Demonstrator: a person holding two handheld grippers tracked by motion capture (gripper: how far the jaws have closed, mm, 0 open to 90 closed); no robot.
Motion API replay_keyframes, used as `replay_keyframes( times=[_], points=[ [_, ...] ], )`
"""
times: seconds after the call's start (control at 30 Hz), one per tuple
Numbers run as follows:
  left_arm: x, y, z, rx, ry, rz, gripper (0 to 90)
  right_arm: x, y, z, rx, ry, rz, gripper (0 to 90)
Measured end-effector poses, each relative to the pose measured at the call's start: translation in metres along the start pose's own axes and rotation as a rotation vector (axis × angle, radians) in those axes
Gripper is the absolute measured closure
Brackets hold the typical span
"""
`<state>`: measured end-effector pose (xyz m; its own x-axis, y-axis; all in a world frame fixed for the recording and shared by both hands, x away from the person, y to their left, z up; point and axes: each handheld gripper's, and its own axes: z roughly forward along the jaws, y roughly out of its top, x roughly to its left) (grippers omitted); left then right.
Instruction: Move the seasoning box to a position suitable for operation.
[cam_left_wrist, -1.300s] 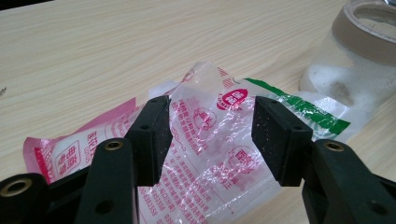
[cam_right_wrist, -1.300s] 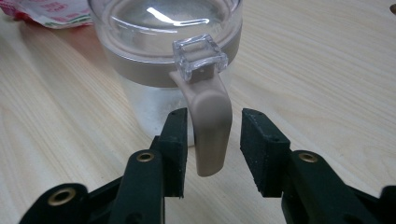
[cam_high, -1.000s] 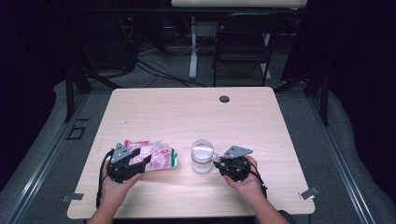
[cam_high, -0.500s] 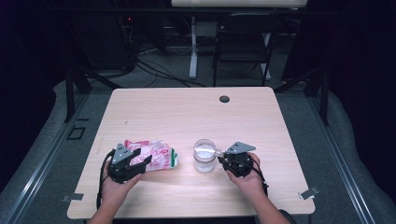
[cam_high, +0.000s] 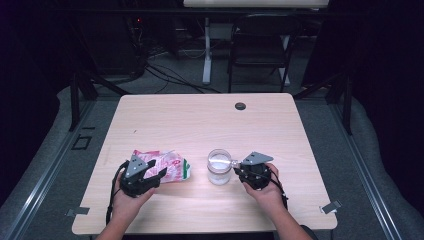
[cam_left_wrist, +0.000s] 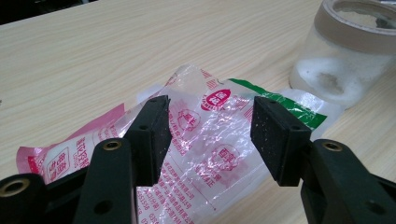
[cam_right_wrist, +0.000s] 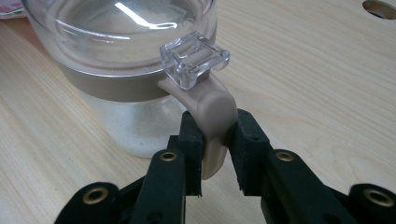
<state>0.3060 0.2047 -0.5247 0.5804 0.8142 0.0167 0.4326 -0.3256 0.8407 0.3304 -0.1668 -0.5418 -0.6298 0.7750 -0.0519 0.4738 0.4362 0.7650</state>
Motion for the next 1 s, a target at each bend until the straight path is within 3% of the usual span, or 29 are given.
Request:
replay_keyframes(
  times=[0.47,0.87,1.0],
  points=[
    [-0.002,0.000,0.000,0.004,-0.012,0.017,48.8,0.003,-0.001,-0.001,-0.008,0.042,-0.035,75.1],
    [-0.003,0.001,0.000,0.002,-0.017,0.014,48.0,0.014,-0.002,-0.004,-0.007,0.135,-0.120,75.3],
    [-0.003,0.001,0.000,0.000,-0.019,0.006,47.4,0.015,-0.003,-0.004,-0.009,0.144,-0.119,75.2]
  ],
)
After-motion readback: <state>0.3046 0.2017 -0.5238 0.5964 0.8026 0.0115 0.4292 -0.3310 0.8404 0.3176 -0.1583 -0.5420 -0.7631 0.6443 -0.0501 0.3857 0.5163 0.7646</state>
